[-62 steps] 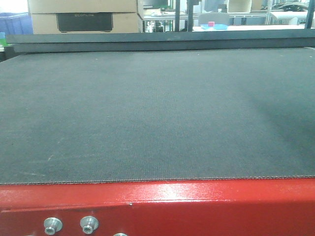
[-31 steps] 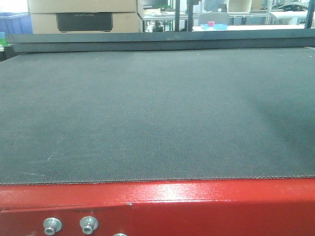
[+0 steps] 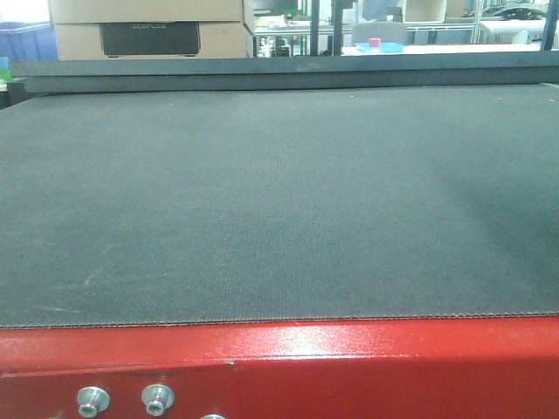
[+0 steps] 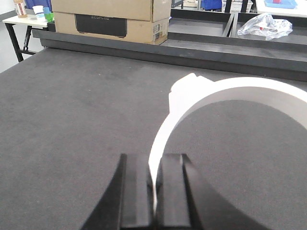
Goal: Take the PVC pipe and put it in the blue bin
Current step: 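Hold both clamps raised above the table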
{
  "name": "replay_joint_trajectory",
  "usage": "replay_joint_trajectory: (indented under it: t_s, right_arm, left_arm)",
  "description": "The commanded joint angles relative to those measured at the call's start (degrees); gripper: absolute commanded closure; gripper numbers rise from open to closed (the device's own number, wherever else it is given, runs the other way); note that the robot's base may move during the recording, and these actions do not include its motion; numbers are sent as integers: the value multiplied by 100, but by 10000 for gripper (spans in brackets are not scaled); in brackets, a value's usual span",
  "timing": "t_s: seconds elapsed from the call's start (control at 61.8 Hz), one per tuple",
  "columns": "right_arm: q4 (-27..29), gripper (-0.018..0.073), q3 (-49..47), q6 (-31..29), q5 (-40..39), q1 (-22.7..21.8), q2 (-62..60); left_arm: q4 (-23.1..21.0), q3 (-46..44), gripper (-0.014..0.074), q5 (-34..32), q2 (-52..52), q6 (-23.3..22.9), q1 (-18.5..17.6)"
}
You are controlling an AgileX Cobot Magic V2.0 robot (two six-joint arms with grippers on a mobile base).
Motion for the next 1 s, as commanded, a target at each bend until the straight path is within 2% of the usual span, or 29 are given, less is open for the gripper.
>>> replay_joint_trajectory:
  t_s: [0.0, 0.987]
  right_arm:
    - [20, 727, 7, -28, -132, 4, -46]
    - [20, 727, 7, -28, -132, 4, -46]
  left_arm:
    - [-7, 2, 707, -117, -29, 1, -19]
    - [-7, 2, 707, -117, -29, 1, -19]
